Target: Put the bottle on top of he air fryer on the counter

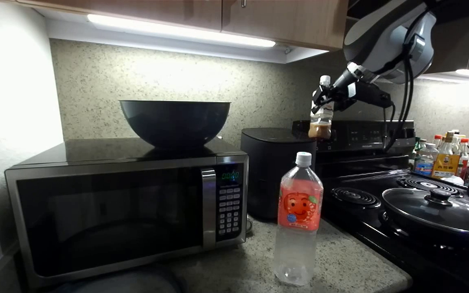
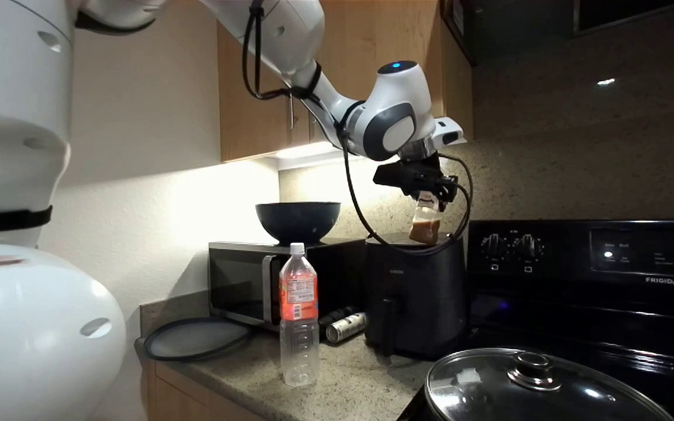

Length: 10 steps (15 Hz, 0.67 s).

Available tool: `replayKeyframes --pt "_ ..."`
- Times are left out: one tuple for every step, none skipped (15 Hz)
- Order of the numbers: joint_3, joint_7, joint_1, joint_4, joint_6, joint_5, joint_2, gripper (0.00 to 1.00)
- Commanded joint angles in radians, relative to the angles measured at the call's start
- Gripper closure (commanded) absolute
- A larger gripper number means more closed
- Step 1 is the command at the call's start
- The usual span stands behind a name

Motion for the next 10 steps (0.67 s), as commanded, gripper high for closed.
replayKeyframes --pt "0.013 0.122 -0.012 -0.170 -0.006 -0.047 -0.155 0.71" --pt "0.017 0.124 -0.018 -0.185 -0.021 -0.035 -0.174 0.71" --pt "0.015 0.088 -0.016 -0.115 -0.005 -0.032 -0.096 0.46" --pt "0.015 0.096 -0.016 -0.140 -0.009 -0.032 -0.119 0.46" --pt "0.014 0.098 -0.016 -0.156 -0.010 -0.032 -0.136 0.46" --pt "0.014 0.099 -0.016 -0.165 -0.011 -0.032 -0.146 0.46" --pt "0.014 0.099 -0.016 -0.168 -0.011 -0.032 -0.149 0.46" --pt "0.014 0.099 -0.016 -0.169 -0.012 -0.032 -0.149 0.71" --pt "0.016 0.081 -0.008 -0.178 -0.007 -0.016 -0.151 0.71" --pt "0.022 0.082 -0.004 -0.197 0.012 -0.023 -0.151 0.71"
